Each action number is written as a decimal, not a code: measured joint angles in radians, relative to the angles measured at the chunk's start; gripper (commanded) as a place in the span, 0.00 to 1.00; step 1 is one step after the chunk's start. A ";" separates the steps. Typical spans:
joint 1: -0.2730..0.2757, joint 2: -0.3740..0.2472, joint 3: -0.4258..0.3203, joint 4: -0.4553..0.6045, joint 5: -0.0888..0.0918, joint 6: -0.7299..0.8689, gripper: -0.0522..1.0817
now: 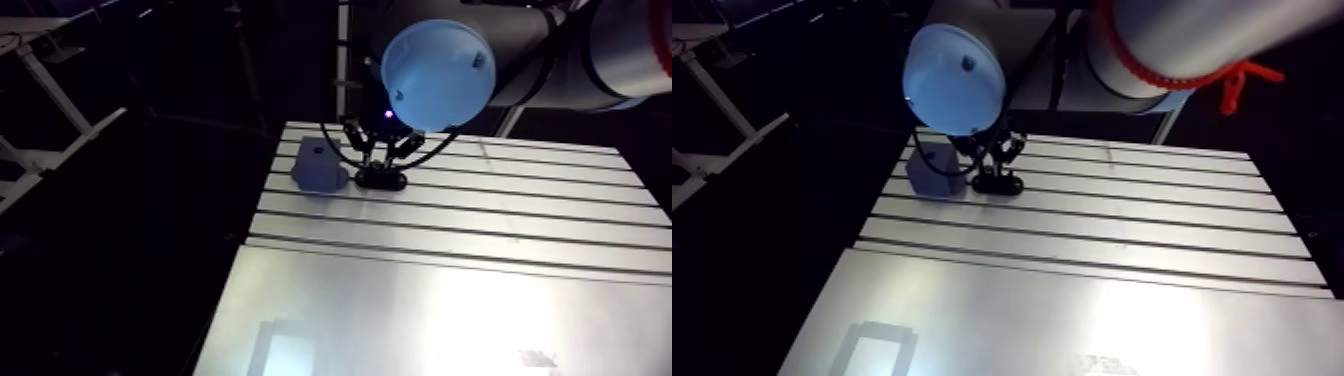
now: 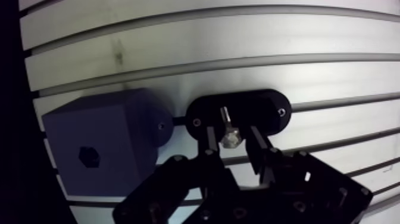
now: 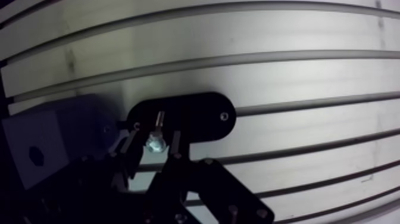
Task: Pick up the M10 bolt and insert it into the hex recess until seated.
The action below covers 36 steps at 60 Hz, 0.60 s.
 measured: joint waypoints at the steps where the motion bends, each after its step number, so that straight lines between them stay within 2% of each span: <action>1: 0.000 0.000 0.000 0.000 0.000 0.000 0.59; 36: 0.000 0.001 0.000 0.000 0.001 -0.001 0.60</action>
